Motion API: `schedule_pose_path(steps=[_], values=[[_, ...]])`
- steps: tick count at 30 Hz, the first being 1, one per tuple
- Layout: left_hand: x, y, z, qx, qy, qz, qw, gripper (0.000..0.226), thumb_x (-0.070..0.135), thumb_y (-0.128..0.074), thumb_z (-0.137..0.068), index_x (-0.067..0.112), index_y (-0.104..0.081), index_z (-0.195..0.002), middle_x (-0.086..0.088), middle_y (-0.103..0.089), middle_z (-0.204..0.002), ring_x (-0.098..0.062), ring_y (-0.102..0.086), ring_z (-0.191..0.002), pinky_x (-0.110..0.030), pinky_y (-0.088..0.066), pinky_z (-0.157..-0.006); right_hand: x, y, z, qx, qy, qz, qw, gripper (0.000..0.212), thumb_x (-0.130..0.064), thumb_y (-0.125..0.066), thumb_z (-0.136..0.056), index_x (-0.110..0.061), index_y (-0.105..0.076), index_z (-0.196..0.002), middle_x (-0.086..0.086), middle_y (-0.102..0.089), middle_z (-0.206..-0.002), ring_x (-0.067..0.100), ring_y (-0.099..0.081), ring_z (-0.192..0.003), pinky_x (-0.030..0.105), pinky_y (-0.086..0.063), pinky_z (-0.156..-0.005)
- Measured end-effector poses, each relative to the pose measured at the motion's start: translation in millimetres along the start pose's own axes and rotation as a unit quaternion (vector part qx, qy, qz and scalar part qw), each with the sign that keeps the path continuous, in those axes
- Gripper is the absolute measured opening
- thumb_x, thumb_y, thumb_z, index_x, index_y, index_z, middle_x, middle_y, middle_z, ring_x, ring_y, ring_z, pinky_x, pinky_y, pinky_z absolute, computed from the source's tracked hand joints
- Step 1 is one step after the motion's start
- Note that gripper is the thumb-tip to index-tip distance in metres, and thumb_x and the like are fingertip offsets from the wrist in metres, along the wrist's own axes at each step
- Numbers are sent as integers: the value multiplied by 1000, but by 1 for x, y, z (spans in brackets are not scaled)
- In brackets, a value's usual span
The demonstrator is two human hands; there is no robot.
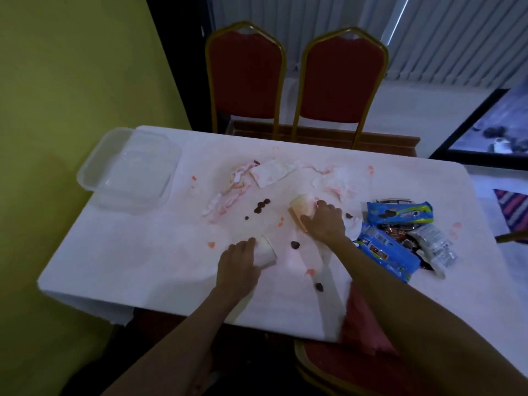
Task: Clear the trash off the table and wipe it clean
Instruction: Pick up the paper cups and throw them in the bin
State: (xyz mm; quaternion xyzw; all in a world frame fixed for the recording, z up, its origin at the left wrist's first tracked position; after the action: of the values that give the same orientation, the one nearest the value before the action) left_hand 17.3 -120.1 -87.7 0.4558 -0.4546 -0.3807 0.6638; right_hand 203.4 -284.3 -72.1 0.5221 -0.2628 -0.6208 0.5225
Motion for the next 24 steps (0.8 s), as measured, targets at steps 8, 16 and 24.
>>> schedule_pose_path(steps=[8, 16, 24], values=[[-9, 10, -2, -20, 73, 57, 995, 64, 36, -65, -81, 11, -47, -137, -11, -63, -123, -30, -60, -109, -36, -48, -90, 1, 1, -19, -30, -34, -8, 999, 93, -88, -53, -69, -14, -53, -125, 7, -63, -113, 29, -61, -110, 42, -52, -91], [-56, 42, 22, -5, 229, 297, 927, 75, 50, -67, -69, 15, -54, -134, -7, -66, -126, -30, -62, -112, -33, -48, -90, -35, -8, 31, -36, -59, -134, 989, 71, -64, -64, -74, -10, -57, -118, 5, -67, -101, 18, -65, -82, 37, -55, -81], [-147, 56, 109, 80, 340, 403, 846, 73, 36, -74, -81, 13, -44, -144, -7, -63, -131, -26, -63, -111, -33, -50, -88, -138, -82, 136, -127, 49, -178, 974, 53, -53, -72, -75, -16, -60, -111, 0, -66, -103, 17, -63, -91, 35, -58, -78]])
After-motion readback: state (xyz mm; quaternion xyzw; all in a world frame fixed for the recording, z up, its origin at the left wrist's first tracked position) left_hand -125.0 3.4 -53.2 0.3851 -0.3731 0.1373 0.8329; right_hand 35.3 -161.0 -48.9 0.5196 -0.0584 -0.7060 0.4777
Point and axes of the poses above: each hand's wrist, its own z-axis away from the middle knuckle, its own y-axis out of the back of the hand, x = y × z, the point moved 2 cm from there along -z, towards the middle knuckle
